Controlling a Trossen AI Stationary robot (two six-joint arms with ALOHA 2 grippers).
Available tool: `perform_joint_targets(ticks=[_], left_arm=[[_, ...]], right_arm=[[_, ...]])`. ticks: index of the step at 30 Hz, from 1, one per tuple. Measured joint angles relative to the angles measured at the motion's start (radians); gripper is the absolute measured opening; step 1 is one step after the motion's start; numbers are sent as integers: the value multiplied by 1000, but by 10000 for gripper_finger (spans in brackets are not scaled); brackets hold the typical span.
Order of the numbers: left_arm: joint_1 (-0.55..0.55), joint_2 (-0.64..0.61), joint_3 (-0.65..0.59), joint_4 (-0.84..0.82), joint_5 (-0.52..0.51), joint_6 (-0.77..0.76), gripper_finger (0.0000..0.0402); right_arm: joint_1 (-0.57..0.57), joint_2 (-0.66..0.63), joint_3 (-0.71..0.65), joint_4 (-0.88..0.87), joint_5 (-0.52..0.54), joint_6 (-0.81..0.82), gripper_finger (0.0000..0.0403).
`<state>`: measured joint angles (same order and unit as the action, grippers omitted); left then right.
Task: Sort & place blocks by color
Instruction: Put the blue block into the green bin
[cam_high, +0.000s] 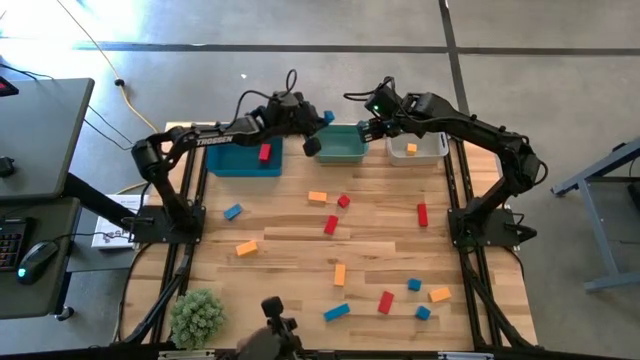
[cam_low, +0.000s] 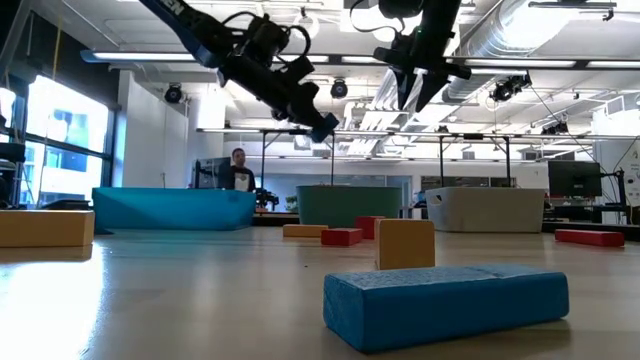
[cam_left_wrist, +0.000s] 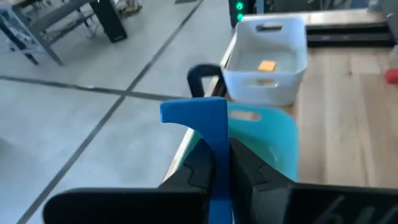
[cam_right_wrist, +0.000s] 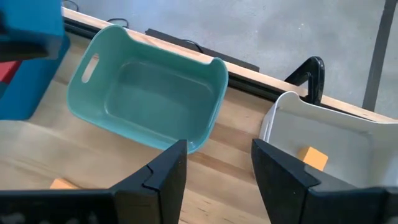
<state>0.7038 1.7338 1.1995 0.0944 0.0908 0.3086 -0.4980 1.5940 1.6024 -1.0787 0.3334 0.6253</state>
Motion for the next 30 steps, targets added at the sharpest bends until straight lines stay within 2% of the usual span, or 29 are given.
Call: perform_joint_targets(ticks=[13,30], left_arm=[[29,140,24,59,115,-105,8],[29,241,69,-40,113,-124,14]], right_arm=[[0,0,0,0,1,5,167],[0,0,0,0,-4,15,167]])
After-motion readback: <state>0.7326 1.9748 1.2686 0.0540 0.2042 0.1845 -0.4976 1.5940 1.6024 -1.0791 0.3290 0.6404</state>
